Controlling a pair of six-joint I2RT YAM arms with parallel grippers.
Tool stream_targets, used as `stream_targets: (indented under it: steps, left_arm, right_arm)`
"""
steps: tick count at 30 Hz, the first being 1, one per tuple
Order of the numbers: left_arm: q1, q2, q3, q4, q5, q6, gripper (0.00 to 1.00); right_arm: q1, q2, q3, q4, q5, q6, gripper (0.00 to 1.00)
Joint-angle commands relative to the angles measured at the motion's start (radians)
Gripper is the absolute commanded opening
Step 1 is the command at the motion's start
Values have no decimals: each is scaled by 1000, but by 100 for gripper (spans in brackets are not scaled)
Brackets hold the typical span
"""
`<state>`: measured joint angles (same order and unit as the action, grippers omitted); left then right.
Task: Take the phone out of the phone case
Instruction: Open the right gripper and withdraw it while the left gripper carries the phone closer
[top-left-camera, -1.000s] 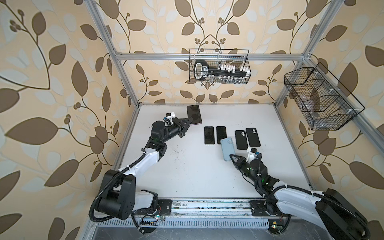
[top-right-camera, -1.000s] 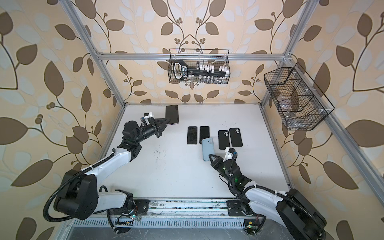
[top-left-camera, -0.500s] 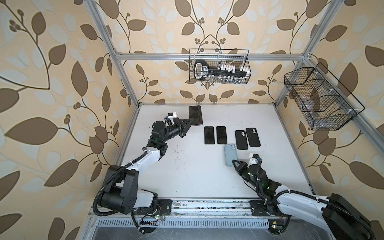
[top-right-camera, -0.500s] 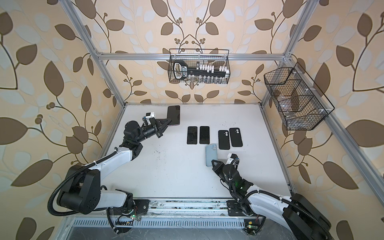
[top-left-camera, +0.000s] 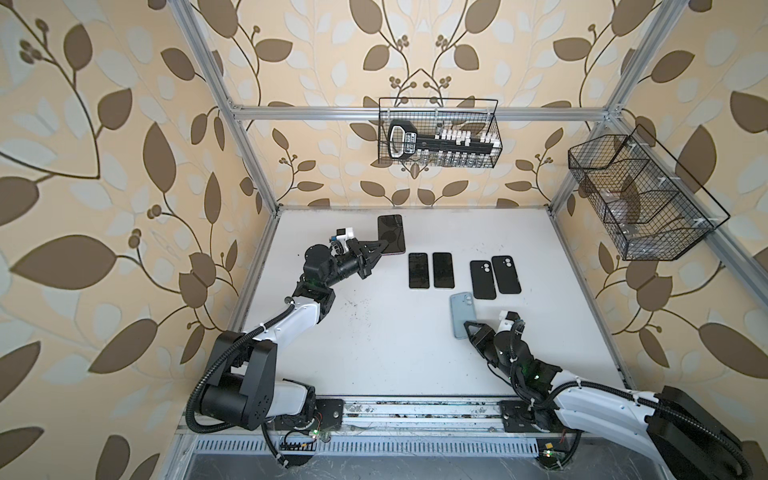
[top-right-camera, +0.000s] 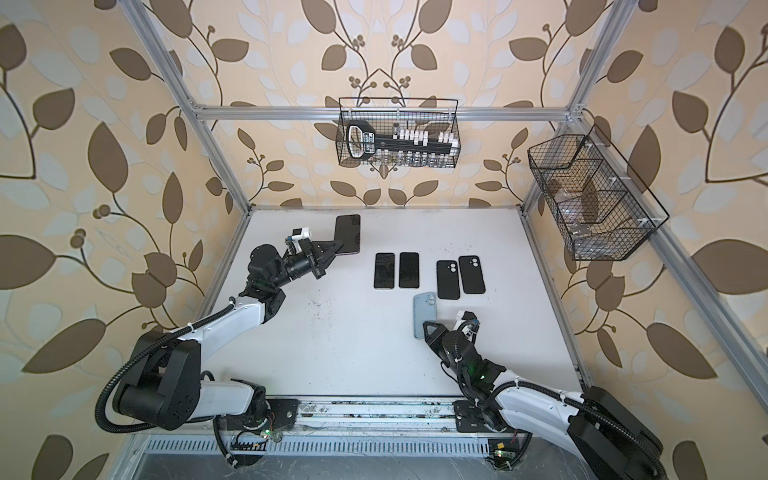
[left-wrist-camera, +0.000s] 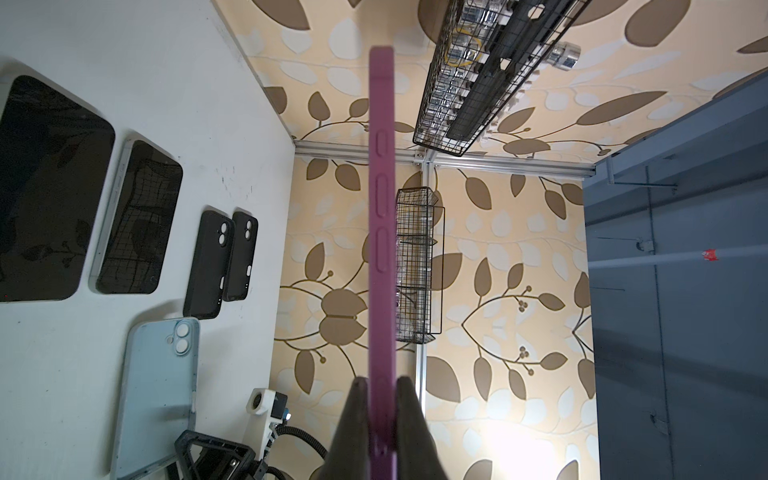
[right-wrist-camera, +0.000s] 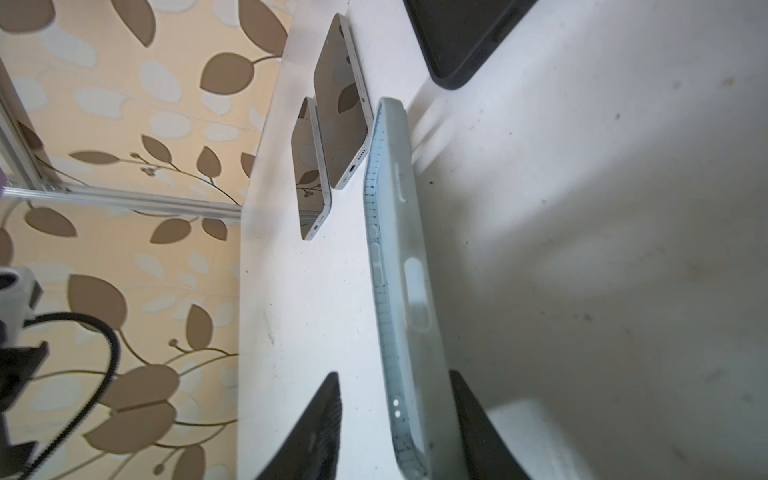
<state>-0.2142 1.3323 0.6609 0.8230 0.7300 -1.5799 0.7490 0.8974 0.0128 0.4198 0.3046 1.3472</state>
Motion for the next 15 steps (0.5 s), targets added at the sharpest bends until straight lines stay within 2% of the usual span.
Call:
stream_targets:
  steps: [1, 9, 15]
  left_arm:
    - [13, -64, -1, 83, 23, 23, 0]
    - [13, -120, -7, 0, 32, 67, 0]
    - [13, -233, 11, -269, 33, 225, 0]
  right_arm:
    - [-10, -22, -37, -75, 22, -22, 51]
    - [-37, -133, -34, -228, 66, -54, 54]
    - [-87, -161, -9, -299, 48, -112, 55]
